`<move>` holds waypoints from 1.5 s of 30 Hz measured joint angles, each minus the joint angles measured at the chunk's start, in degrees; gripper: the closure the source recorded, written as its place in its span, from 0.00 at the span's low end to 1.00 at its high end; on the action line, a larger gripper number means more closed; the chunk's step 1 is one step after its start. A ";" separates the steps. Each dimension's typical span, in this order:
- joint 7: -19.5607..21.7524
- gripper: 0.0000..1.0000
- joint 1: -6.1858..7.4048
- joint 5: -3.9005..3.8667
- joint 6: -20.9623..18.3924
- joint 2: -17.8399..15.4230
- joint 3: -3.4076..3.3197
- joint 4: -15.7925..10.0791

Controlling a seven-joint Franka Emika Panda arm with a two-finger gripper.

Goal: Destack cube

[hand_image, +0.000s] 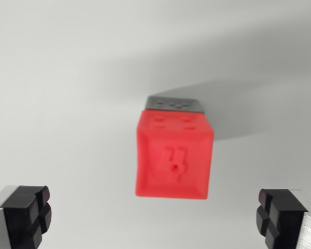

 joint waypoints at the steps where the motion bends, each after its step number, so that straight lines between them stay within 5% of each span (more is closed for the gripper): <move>1: 0.09 0.00 -0.01 -0.01 0.52 0.16 -0.11 -0.49; 10: 0.46 0.00 -0.03 -0.02 5.06 2.53 -0.84 -3.33; 21: -0.53 0.00 -0.03 1.52 12.11 9.90 -0.62 -3.27; 35: -1.60 0.00 -0.19 2.97 16.58 14.88 -0.08 -2.74; 36: -1.62 1.00 -0.19 2.99 16.63 14.95 -0.07 -2.73; 45: -1.65 1.00 -0.20 3.01 16.67 14.96 -0.05 -2.69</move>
